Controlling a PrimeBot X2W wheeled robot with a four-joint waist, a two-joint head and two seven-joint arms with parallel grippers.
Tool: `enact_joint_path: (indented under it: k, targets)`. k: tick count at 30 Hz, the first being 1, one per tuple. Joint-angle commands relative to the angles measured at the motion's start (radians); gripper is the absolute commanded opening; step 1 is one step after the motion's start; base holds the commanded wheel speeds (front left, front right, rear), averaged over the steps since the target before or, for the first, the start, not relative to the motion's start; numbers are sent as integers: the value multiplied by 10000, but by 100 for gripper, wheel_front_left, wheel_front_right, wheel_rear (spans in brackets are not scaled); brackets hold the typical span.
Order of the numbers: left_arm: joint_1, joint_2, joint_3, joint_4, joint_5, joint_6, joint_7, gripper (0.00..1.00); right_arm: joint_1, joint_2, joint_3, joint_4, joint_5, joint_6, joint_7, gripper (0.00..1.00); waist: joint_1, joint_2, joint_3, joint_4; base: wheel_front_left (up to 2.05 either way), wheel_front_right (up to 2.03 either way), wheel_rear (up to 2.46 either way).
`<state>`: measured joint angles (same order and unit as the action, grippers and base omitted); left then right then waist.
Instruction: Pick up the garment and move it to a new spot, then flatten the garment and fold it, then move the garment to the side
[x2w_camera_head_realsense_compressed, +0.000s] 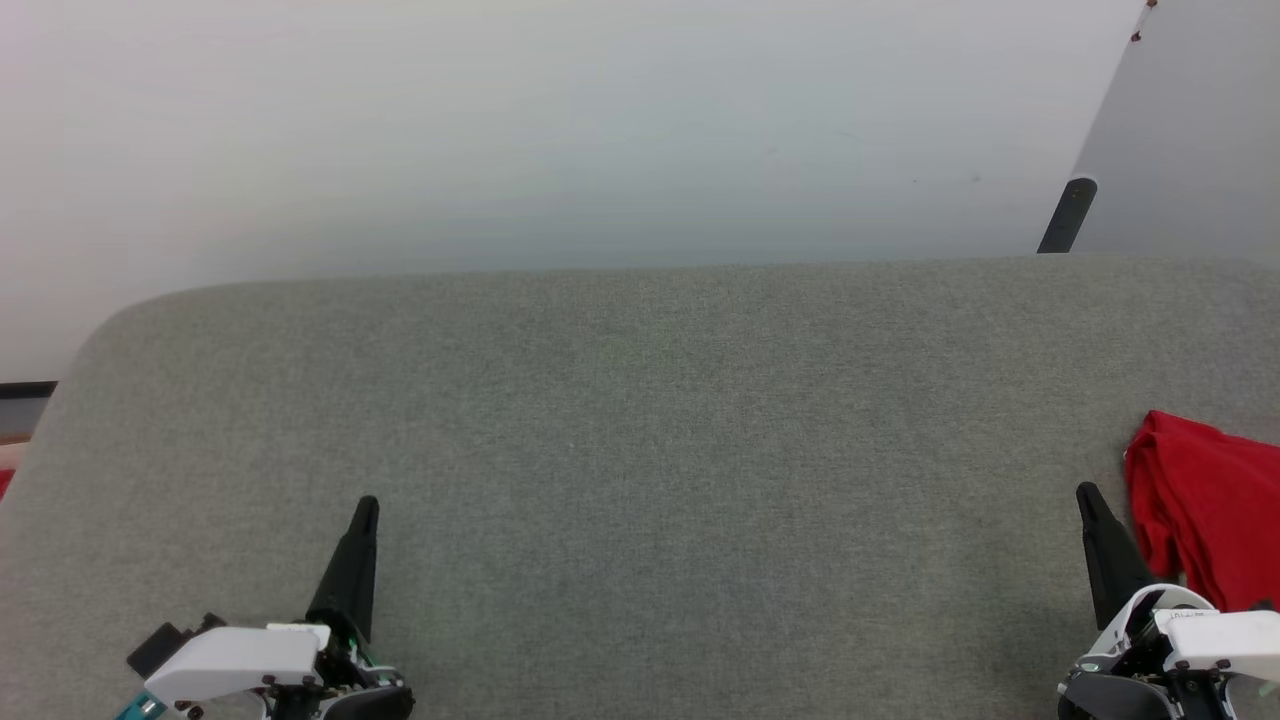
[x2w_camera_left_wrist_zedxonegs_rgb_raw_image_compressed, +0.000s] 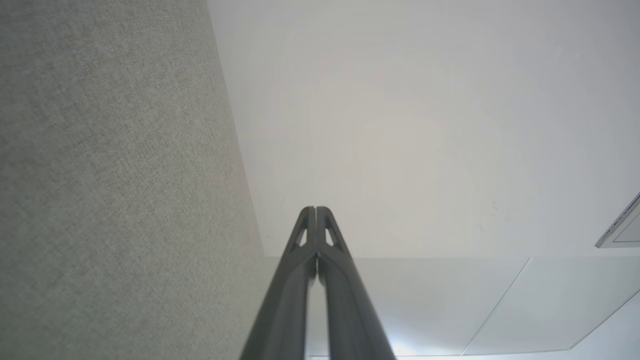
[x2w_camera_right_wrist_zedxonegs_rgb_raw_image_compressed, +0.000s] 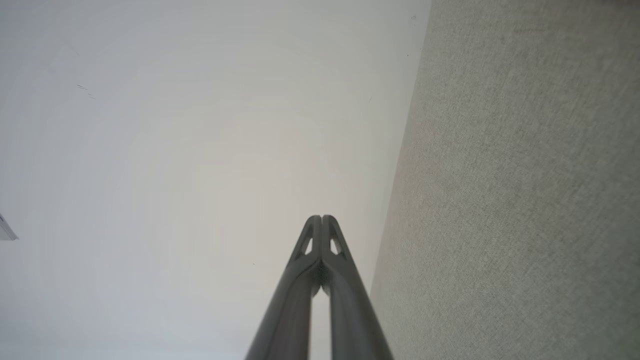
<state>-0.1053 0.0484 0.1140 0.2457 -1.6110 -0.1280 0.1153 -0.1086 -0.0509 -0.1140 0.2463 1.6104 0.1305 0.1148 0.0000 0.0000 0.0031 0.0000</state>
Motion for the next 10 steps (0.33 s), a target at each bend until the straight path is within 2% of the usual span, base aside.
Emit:
enact_joint_path:
  k: [1,10]
  targets:
    - [-96,4,22,7,-33,-56,13,0,-34,27,-1,0,47,4,12,0,0,0,0,0,0,0,0]
    - [-96,4,21,7,-34,-56,13,0,-34,27,-1,0,47,4,12,0,0,0,0,0,0,0,0]
